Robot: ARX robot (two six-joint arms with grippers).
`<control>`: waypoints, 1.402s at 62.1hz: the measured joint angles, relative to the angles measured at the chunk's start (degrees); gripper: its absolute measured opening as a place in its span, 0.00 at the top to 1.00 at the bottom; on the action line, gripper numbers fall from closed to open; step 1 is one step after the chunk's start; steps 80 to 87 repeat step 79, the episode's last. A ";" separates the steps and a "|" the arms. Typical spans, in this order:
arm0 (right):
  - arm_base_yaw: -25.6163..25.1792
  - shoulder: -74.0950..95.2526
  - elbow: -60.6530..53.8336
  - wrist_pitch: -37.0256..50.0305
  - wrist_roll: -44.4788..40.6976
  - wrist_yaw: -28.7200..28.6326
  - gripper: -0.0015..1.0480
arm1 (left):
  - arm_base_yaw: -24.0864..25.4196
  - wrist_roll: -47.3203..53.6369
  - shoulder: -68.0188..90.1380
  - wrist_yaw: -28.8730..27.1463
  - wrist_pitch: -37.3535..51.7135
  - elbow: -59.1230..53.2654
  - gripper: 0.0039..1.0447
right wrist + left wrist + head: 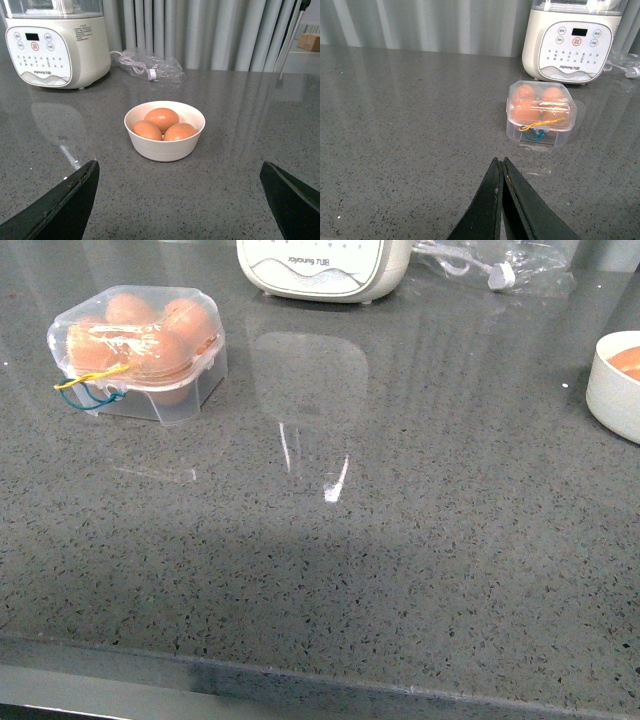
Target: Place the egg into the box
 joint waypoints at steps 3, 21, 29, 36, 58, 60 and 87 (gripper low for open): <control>0.00 0.00 0.00 0.00 0.00 0.00 0.07 | 0.00 0.00 0.00 -0.02 0.00 0.00 0.97; 0.00 0.00 0.00 0.00 0.00 0.00 0.07 | 0.00 -0.02 0.00 -0.02 0.00 0.00 0.72; 0.00 0.00 0.00 0.00 0.00 0.02 0.07 | 0.00 -0.02 0.00 -0.02 0.00 0.00 0.45; 0.00 0.00 0.00 0.00 0.00 0.00 0.07 | 0.00 -0.02 0.00 -0.02 0.00 0.00 0.26; 0.00 0.00 0.00 0.00 0.00 0.00 0.07 | 0.00 0.00 0.00 -0.02 0.00 0.00 0.06; 0.00 0.00 0.00 0.00 0.00 0.00 0.07 | 0.00 0.00 0.00 -0.02 0.00 0.00 0.06; 0.00 0.00 0.00 0.00 0.00 0.02 0.07 | 0.00 0.00 0.00 -0.02 0.00 0.00 0.06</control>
